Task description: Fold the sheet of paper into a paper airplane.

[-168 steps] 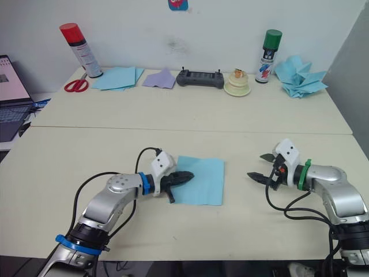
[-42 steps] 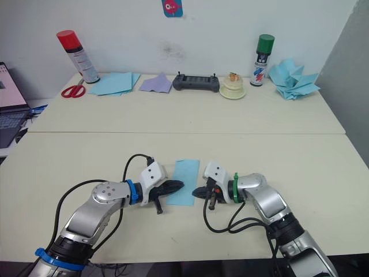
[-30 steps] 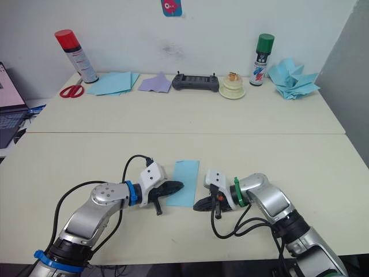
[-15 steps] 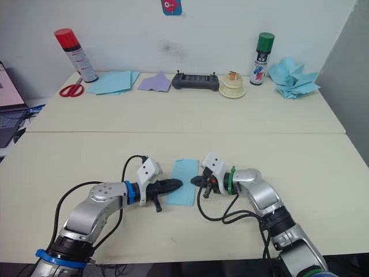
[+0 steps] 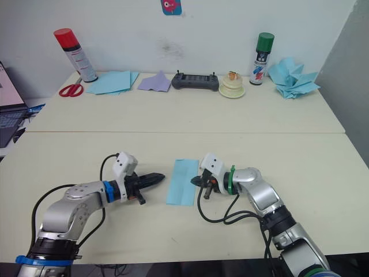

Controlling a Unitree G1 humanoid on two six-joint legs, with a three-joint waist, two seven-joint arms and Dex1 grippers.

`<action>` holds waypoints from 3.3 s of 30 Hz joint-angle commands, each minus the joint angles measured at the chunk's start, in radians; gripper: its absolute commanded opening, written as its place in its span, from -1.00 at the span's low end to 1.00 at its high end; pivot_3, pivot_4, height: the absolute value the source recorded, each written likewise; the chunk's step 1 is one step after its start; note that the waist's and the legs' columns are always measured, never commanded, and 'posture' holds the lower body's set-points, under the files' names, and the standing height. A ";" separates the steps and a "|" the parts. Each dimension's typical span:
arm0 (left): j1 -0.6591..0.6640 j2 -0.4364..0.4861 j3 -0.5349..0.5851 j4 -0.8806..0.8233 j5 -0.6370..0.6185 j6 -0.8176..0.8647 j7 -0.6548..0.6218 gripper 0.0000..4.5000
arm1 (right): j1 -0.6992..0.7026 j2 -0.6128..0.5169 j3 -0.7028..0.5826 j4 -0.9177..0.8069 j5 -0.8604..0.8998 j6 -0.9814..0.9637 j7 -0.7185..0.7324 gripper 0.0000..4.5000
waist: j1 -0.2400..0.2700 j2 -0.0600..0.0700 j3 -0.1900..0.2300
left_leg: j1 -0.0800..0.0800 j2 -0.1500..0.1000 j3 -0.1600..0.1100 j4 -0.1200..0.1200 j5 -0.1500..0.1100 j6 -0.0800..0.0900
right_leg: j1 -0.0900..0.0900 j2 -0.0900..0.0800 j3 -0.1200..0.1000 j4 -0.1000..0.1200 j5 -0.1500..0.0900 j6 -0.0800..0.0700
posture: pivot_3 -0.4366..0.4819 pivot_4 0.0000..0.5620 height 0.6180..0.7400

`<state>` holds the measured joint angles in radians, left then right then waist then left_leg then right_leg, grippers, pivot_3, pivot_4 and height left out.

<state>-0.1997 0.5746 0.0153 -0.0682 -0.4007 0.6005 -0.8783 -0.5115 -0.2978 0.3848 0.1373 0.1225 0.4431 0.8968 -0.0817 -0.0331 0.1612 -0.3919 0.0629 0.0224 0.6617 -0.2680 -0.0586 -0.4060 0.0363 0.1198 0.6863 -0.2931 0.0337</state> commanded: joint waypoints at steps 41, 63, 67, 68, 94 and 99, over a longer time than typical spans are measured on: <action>-0.090 0.019 -0.099 -0.108 0.040 -0.044 -0.027 -1.00 | 0.004 -0.010 0.010 0.060 -0.037 -0.001 -0.018 -0.99 | 0.000 0.000 0.000 | -0.001 0.000 0.000 0.000 0.000 0.000 | 0.000 0.000 0.000 -0.001 0.000 0.000 | -0.05 -0.47 1.00; -0.133 -0.047 -0.161 -0.096 0.070 -0.067 -0.004 -1.00 | -0.040 0.023 -0.385 -0.232 0.417 0.805 -0.138 0.21 | 0.007 0.002 0.002 | -0.008 -0.001 -0.013 -0.001 0.000 0.000 | -0.002 0.002 -0.006 -0.005 0.003 -0.005 | -0.05 -0.47 1.00; -0.136 -0.053 -0.161 -0.116 0.062 -0.055 -0.005 -1.00 | -0.072 0.121 -0.512 -0.220 0.488 0.974 -0.236 0.21 | 0.007 0.003 0.002 | -0.009 -0.001 -0.014 -0.001 0.000 0.000 | -0.002 0.002 -0.006 -0.005 0.003 -0.005 | -0.05 -0.47 1.00; -0.136 -0.053 -0.160 -0.120 0.061 -0.053 -0.006 -1.00 | -0.077 0.136 -0.531 -0.221 0.498 1.000 -0.254 0.21 | 0.007 0.003 0.003 | -0.009 -0.001 -0.014 -0.001 0.000 0.000 | -0.003 0.002 -0.006 -0.005 0.003 -0.005 | -0.05 -0.47 1.00; -0.126 -0.080 -0.191 -0.147 0.066 -0.059 -0.009 -1.00 | -0.105 0.189 -0.639 -0.194 0.543 1.138 -0.435 -0.05 | 0.000 0.004 0.003 | -0.009 -0.001 -0.013 -0.001 0.000 0.000 | -0.003 0.002 -0.007 -0.005 0.003 -0.005 | -0.05 -0.47 1.00; -0.117 -0.044 -0.186 -0.123 0.092 -0.063 -0.012 -1.00 | -0.095 0.175 -0.632 -0.188 0.539 1.119 -0.439 -0.81 | -0.001 0.004 0.003 | -0.009 -0.001 -0.013 -0.001 0.000 0.000 | -0.003 0.002 -0.007 -0.005 0.003 -0.005 | -0.05 -0.47 1.00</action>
<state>-0.3201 0.5174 -0.1707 -0.1867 -0.3209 0.5583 -0.8856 -0.6062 -0.1152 -0.2494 -0.0388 0.6496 1.5765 0.4537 -0.0826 -0.0294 0.1641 -0.4012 0.0617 0.0090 0.6607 -0.2681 -0.0585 -0.4086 0.0385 0.1127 0.6810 -0.2903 0.0285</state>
